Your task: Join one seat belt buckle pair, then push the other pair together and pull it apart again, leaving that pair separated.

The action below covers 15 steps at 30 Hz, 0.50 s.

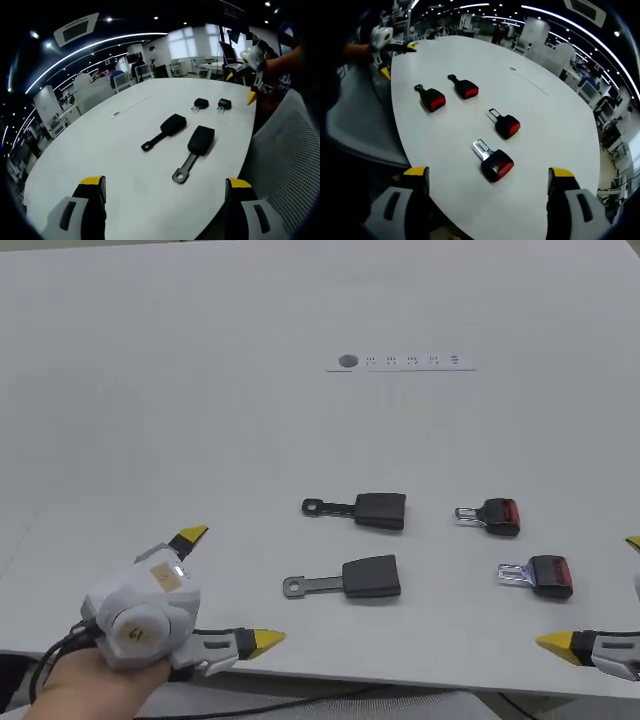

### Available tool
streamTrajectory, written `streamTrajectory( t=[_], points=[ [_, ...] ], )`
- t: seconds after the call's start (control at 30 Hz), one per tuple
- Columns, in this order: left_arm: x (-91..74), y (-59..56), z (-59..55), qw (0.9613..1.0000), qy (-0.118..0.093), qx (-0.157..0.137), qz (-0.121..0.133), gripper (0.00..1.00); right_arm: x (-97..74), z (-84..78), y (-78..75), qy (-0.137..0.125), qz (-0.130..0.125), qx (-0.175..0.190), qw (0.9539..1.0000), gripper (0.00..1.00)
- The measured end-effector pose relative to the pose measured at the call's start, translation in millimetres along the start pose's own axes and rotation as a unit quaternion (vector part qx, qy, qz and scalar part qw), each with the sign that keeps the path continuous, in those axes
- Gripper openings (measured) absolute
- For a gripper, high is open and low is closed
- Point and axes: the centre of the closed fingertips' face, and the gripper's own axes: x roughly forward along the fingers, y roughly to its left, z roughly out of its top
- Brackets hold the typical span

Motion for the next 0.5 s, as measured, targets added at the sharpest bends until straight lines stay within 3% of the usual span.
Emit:
streamTrajectory(
  t=[0.5],
  points=[
    [1.2, -5.4, -2.1, 0.9999, 0.007, 0.008, -0.008, 1.0, 6.3, -3.1, 15.7, 0.025, 0.01, -0.034, 0.9991, 0.97]
  ],
)
